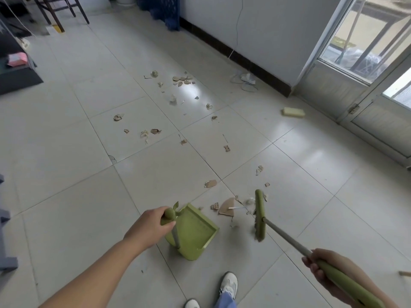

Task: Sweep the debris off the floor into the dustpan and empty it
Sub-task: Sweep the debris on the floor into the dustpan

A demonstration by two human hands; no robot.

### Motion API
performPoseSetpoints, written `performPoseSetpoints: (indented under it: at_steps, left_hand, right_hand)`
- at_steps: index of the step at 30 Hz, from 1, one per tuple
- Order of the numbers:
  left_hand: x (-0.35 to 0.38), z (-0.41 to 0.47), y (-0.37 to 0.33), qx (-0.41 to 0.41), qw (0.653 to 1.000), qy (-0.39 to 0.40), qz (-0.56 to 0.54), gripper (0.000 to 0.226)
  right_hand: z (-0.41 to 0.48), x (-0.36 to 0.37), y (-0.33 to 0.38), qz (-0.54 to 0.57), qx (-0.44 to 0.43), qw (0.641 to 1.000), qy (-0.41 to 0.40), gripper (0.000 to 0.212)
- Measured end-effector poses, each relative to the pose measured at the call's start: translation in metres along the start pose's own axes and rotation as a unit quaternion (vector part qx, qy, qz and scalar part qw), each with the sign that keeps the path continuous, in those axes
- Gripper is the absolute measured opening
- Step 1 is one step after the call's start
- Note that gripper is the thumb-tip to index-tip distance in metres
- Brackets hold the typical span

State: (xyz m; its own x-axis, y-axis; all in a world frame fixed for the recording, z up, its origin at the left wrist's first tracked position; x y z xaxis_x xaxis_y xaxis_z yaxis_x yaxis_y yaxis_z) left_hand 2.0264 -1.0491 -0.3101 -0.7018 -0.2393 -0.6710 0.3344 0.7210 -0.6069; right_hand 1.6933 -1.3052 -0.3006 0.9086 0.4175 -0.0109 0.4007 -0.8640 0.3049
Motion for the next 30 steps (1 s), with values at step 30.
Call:
performPoseSetpoints:
  at_steps: [30]
  left_hand:
    - [-0.006,0.006,-0.012,-0.013,1.000,0.007,0.026,0.008]
  right_hand:
    - [0.082,0.020,-0.002,0.106,0.043,0.993,-0.038,0.023]
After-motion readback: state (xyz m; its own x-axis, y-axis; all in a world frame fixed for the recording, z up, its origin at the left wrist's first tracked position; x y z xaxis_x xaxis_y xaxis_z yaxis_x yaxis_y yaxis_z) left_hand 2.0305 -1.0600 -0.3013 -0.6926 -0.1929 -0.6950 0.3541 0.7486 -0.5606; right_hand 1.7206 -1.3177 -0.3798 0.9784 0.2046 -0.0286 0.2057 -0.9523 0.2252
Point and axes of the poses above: each hand's wrist, its own z-axis towards the middle knuckle, its own x-axis out of the palm, y = z × x, the point moved 3 cm from there along z, towards the middle knuckle, and after that the axes turned 3 degrees about x, right-handed, at the moved point
